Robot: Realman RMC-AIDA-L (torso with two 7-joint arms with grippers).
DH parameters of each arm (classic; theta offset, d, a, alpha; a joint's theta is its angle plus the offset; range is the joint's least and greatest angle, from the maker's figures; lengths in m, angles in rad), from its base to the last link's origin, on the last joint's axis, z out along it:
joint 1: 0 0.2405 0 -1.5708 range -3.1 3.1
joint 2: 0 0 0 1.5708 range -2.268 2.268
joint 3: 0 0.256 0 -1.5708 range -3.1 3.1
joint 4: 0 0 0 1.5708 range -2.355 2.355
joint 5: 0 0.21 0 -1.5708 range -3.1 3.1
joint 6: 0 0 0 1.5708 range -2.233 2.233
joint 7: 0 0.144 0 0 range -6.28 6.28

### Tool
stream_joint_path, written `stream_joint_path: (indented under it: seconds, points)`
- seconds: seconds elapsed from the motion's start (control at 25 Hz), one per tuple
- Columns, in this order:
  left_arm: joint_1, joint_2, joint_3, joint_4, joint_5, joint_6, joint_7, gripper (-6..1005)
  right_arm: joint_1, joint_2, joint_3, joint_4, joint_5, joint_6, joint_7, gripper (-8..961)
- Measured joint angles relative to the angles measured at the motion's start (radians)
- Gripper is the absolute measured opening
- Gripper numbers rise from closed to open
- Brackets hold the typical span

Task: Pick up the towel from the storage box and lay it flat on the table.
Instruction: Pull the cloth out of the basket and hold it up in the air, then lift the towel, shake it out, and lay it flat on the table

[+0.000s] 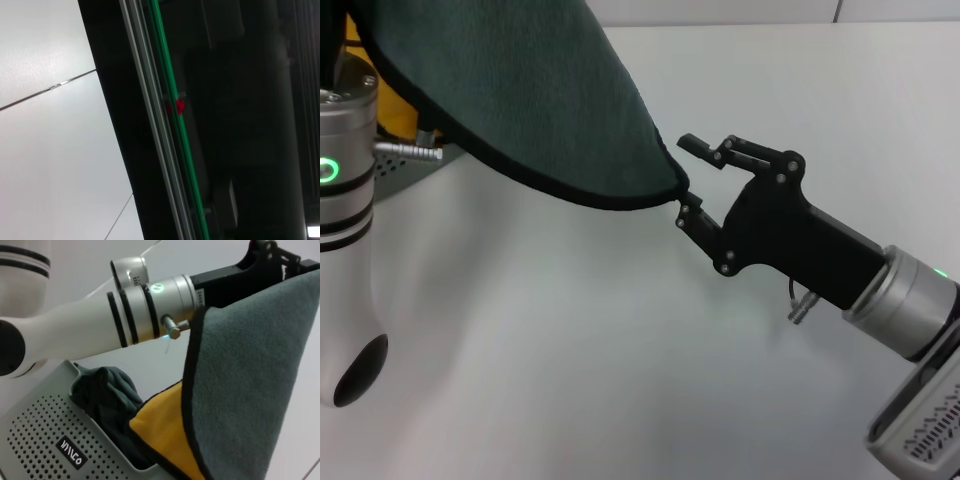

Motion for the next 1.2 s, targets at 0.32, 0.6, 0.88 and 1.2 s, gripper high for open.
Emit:
stream_joint_path:
  seconds: [0.32,0.6,0.88,1.2]
  points:
    - [0.002,0.0,-0.004,0.0,0.0,0.0,0.004,26,-0.033,0.0,0.001,0.016,-0.001,-0.037,-0.054,247]
    - [0.011,0.0,0.001,0.0,-0.013,0.0,0.004,27,-0.047,0.0,0.001,0.028,0.0,-0.045,-0.072,224]
    - [0.036,0.0,0.009,-0.01,-0.014,0.0,-0.002,29,-0.061,0.0,0.038,0.05,0.0,-0.051,-0.075,93]
    - [0.065,0.001,0.025,-0.172,0.009,-0.004,-0.01,30,-0.052,-0.001,0.068,0.051,-0.008,-0.141,-0.022,14]
